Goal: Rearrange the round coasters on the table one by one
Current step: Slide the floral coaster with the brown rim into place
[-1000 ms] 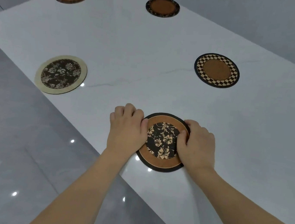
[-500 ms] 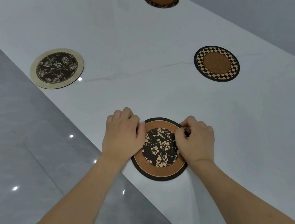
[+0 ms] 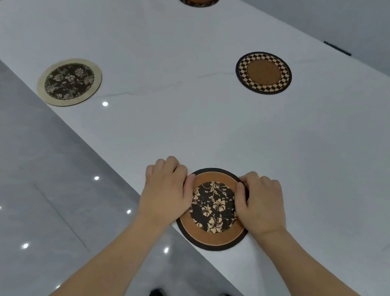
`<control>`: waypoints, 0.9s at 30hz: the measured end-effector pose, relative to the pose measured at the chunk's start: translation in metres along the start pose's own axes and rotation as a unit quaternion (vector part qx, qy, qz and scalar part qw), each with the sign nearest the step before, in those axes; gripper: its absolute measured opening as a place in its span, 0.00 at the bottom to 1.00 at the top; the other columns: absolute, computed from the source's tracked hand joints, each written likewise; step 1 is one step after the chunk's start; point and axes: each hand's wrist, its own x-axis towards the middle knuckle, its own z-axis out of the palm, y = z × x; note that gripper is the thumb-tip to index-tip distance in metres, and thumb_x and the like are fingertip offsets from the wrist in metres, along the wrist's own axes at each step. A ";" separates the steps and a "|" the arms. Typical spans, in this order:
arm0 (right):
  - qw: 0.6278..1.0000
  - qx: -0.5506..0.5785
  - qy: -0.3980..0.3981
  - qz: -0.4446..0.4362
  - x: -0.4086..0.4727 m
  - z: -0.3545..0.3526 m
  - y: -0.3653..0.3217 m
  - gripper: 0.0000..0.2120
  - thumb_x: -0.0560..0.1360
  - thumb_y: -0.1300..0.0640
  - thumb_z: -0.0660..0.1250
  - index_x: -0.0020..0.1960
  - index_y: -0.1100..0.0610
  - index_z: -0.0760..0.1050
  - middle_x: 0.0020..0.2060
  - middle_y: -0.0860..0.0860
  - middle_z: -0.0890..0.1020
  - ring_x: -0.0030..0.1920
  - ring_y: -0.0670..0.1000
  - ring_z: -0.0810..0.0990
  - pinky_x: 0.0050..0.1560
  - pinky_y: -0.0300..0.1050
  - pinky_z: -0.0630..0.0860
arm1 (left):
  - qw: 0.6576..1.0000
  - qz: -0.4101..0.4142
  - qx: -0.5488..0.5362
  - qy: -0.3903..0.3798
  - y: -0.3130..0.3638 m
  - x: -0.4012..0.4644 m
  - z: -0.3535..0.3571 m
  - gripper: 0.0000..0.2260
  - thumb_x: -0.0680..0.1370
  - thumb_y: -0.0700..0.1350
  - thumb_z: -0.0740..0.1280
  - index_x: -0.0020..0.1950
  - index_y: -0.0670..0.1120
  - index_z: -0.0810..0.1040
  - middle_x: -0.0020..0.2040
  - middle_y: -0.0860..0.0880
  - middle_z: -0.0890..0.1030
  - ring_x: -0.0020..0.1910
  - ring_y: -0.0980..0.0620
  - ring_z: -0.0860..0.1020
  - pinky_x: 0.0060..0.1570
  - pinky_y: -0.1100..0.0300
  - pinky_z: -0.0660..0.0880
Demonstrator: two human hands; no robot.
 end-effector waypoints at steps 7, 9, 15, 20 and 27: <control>0.999 0.041 0.017 0.004 0.003 0.007 0.007 0.05 0.73 0.56 0.61 0.43 0.56 0.74 0.29 0.52 0.76 0.32 0.54 0.73 0.46 0.48 0.67 | 1.000 -0.006 -0.016 0.011 -0.002 0.001 0.005 0.15 0.79 0.48 0.61 0.36 0.42 0.76 0.39 0.47 0.72 0.39 0.45 0.69 0.43 0.52 0.64; 0.998 0.055 0.012 -0.003 0.003 0.005 0.007 0.05 0.74 0.57 0.61 0.44 0.56 0.75 0.30 0.52 0.77 0.33 0.54 0.73 0.48 0.48 0.67 | 1.000 -0.008 -0.018 0.011 0.000 0.002 0.004 0.15 0.79 0.48 0.61 0.36 0.42 0.77 0.39 0.47 0.73 0.39 0.45 0.70 0.43 0.52 0.64; 0.999 0.025 0.000 -0.021 -0.023 -0.011 0.026 0.06 0.77 0.58 0.60 0.46 0.56 0.76 0.33 0.51 0.79 0.33 0.54 0.74 0.49 0.52 0.68 | 0.998 -0.063 0.005 0.002 0.020 -0.004 0.004 0.15 0.79 0.47 0.61 0.38 0.41 0.79 0.41 0.45 0.74 0.40 0.44 0.69 0.42 0.51 0.64; 0.999 0.001 0.036 0.012 -0.029 -0.007 0.029 0.07 0.76 0.55 0.58 0.46 0.53 0.75 0.36 0.49 0.78 0.38 0.53 0.72 0.48 0.50 0.64 | 0.992 -0.120 0.027 0.023 0.041 -0.018 0.012 0.12 0.79 0.45 0.62 0.39 0.41 0.78 0.41 0.45 0.74 0.40 0.44 0.69 0.41 0.51 0.63; 0.999 0.017 0.044 -0.010 -0.029 -0.004 0.033 0.06 0.75 0.53 0.63 0.48 0.54 0.75 0.41 0.49 0.76 0.43 0.53 0.73 0.50 0.48 0.65 | 0.995 -0.098 0.027 0.001 0.051 -0.026 0.012 0.14 0.80 0.47 0.59 0.40 0.42 0.78 0.42 0.45 0.75 0.40 0.43 0.70 0.41 0.50 0.65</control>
